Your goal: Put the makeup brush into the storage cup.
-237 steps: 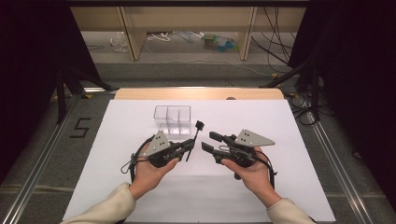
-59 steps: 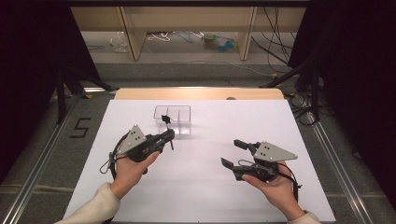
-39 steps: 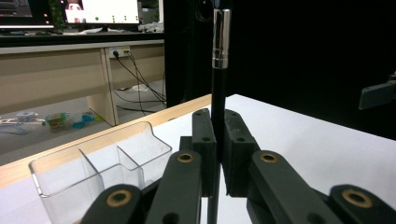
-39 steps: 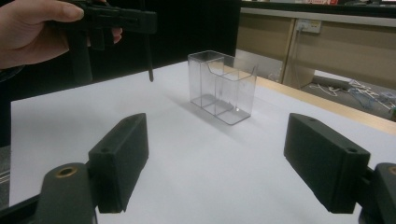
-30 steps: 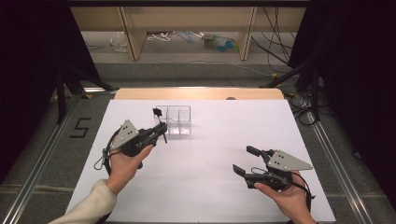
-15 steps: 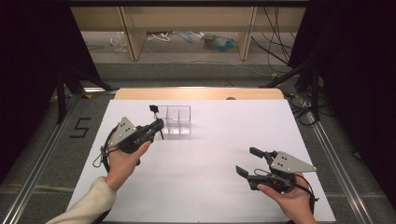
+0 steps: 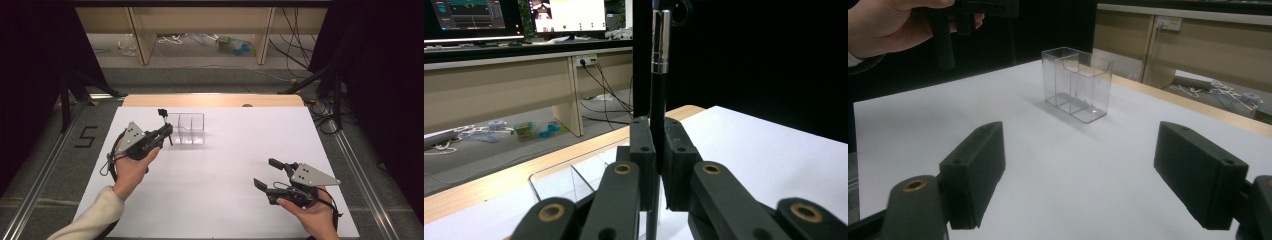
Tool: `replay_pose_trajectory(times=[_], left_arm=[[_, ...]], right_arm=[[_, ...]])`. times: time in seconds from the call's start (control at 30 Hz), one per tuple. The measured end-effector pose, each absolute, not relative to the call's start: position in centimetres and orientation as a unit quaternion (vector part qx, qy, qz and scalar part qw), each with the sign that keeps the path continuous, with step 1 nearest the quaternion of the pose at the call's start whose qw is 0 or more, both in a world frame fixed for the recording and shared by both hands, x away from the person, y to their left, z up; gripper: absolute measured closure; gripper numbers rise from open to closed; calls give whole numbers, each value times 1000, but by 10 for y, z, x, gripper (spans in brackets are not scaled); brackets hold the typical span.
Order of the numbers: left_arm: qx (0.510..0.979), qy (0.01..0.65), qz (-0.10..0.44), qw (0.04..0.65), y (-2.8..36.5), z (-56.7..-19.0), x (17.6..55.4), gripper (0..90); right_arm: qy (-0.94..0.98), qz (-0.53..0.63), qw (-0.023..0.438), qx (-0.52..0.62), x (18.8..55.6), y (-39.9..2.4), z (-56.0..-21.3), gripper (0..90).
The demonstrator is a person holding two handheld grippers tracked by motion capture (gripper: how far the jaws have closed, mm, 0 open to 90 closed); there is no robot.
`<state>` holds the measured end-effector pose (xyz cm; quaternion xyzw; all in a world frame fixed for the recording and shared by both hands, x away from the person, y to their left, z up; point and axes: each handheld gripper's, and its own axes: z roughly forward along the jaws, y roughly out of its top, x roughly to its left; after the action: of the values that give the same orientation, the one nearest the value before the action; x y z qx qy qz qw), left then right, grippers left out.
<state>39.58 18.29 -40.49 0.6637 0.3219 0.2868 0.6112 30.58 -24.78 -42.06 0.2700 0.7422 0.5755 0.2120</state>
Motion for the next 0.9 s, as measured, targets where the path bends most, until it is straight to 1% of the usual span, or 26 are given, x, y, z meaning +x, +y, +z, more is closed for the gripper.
replay_pose_trajectory(times=[0.13, 0.17, 0.23, 0.43, 0.5, 0.63, 0.67, 0.7, 0.73, 0.77, 0.83, 0.87, 0.9], left_arm=[[661, 326, 288, 611, 184, -405, 398, 850], [660, 329, 286, 612, 184, -405, 399, 850], [662, 326, 288, 611, 184, -404, 400, 849], [662, 330, 291, 607, 185, -405, 404, 850], [662, 331, 292, 606, 186, -405, 405, 849], [661, 333, 292, 606, 185, -405, 407, 850], [660, 333, 292, 606, 185, -405, 408, 849], [659, 334, 292, 607, 185, -405, 408, 850], [661, 332, 294, 605, 185, -405, 409, 850], [661, 333, 294, 605, 184, -405, 409, 850], [661, 332, 296, 604, 184, -405, 410, 849], [661, 332, 296, 604, 184, -405, 410, 850], [661, 332, 296, 605, 184, -405, 411, 850]], right_arm=[[744, 572, 214, 273, 305, -249, -420, 216], [746, 569, 204, 280, 303, -249, -420, 216], [741, 575, 214, 272, 305, -249, -421, 216], [740, 575, 216, 273, 304, -250, -421, 213], [741, 575, 203, 281, 303, -249, -421, 211], [740, 577, 202, 281, 302, -249, -421, 210], [740, 576, 203, 281, 302, -249, -421, 210], [739, 577, 217, 271, 304, -250, -421, 210], [740, 576, 216, 271, 304, -250, -421, 210], [740, 576, 205, 280, 302, -249, -421, 210], [741, 576, 203, 281, 302, -249, -421, 209], [742, 573, 204, 281, 302, -249, -421, 208], [743, 571, 216, 275, 304, -250, -421, 208]])
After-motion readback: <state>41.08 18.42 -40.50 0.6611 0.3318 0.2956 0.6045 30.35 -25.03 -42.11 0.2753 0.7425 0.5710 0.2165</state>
